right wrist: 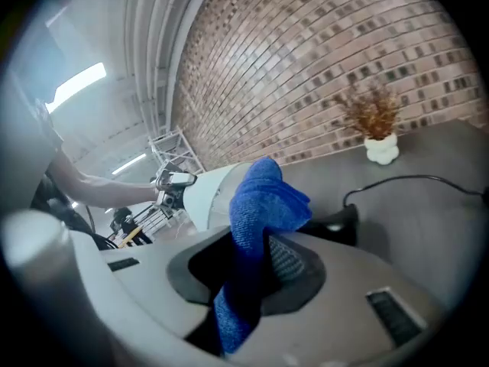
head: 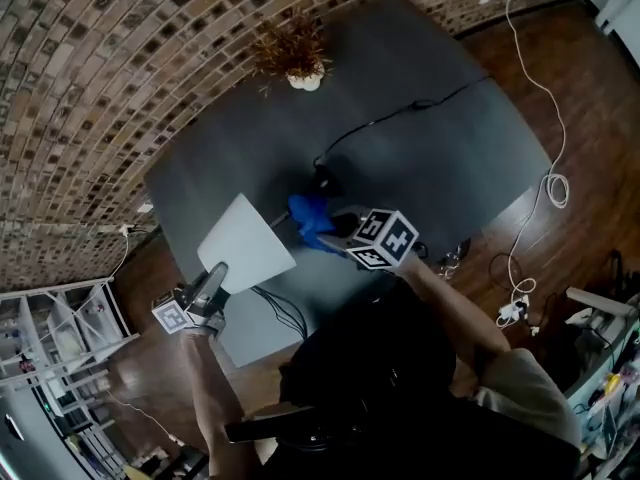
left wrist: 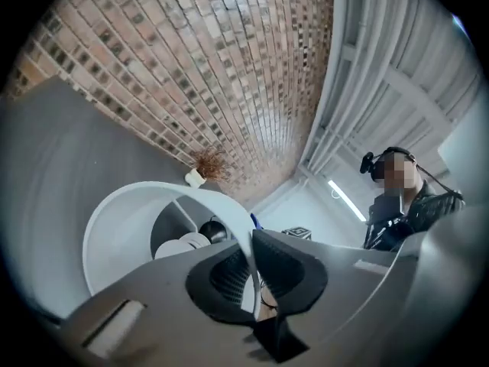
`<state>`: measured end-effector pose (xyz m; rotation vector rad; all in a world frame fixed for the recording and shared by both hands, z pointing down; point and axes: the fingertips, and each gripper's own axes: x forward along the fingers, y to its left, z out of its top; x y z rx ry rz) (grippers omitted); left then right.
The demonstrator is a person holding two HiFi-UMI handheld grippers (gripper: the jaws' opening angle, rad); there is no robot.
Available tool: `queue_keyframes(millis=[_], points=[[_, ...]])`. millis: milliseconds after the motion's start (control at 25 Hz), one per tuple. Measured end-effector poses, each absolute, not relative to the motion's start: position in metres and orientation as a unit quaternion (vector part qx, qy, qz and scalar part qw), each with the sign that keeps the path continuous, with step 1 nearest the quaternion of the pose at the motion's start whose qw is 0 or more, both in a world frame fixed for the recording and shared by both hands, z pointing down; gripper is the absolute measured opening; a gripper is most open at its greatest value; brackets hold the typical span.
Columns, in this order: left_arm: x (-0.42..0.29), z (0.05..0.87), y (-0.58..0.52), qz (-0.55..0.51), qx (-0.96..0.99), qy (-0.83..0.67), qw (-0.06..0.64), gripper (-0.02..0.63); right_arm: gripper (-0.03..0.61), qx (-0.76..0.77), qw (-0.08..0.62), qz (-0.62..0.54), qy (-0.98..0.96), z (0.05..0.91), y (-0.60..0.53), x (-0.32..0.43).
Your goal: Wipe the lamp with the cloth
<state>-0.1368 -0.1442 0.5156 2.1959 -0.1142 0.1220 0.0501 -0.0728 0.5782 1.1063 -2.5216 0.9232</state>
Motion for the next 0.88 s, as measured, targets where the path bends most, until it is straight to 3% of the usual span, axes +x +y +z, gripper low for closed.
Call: queue_keyframes(millis=[280,680,880], points=[[-0.147,0.531,-0.128,0.020,0.894,-0.041,0.446,0.009,0.089,0.277,0.210,0.342,-0.873,0.625,-0.135,-0.048],[-0.142,0.530,-0.126,0.021,0.893,-0.041,0.447,0.009,0.094,0.428,0.222,0.389,-0.785,0.644,-0.136,0.051],[-0.145,0.530,-0.126,0.021,0.895,-0.039,0.444,0.009,0.094,0.374,0.233,0.307,-0.844,0.615,-0.146,-0.018]])
